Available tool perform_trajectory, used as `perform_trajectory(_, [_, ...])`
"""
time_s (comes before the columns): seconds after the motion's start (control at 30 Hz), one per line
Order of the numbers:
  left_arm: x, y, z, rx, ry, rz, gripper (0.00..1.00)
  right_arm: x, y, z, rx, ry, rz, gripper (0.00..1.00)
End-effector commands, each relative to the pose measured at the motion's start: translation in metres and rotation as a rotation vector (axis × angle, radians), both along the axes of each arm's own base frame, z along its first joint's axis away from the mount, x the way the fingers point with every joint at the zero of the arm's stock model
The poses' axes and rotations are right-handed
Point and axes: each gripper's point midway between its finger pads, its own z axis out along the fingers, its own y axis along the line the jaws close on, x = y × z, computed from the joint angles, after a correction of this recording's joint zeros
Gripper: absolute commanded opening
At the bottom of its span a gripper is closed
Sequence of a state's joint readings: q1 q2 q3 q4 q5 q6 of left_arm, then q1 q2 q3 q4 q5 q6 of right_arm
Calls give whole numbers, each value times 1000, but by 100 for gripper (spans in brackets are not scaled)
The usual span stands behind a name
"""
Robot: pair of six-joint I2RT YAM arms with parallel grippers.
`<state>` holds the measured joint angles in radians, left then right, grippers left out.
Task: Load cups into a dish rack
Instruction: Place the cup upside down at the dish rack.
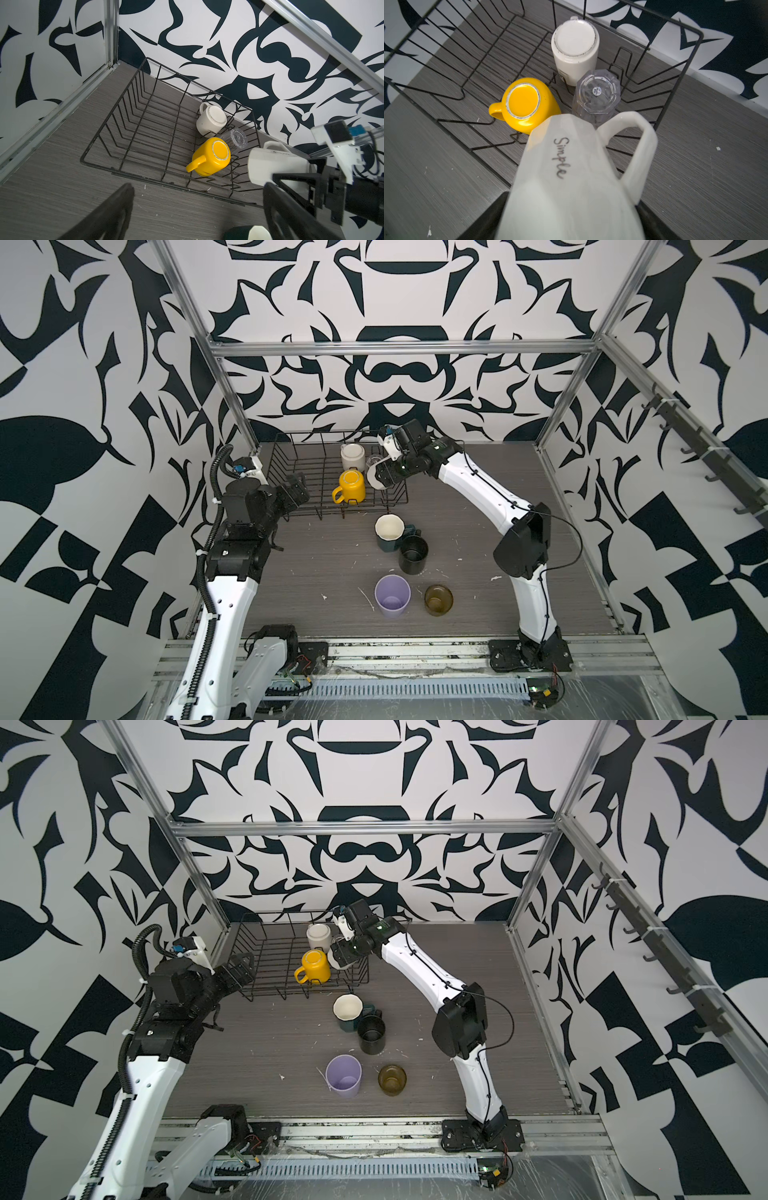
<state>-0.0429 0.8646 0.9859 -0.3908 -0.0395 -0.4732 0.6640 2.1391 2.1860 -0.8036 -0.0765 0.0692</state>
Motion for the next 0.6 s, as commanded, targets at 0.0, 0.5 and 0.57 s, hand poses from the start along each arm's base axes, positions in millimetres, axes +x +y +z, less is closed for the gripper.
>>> perform_trajectory(0.0, [-5,5,-13,16,31,14,99,9,6,54,53,-140,9,0])
perform_trajectory(0.5, [-10,6,-17,14,40,19,99,23,21,7,-71,-119,29,0])
perform_trajectory(0.57, [-11,7,-17,14,43,23,99,24,22,1,-78,-112,31,0])
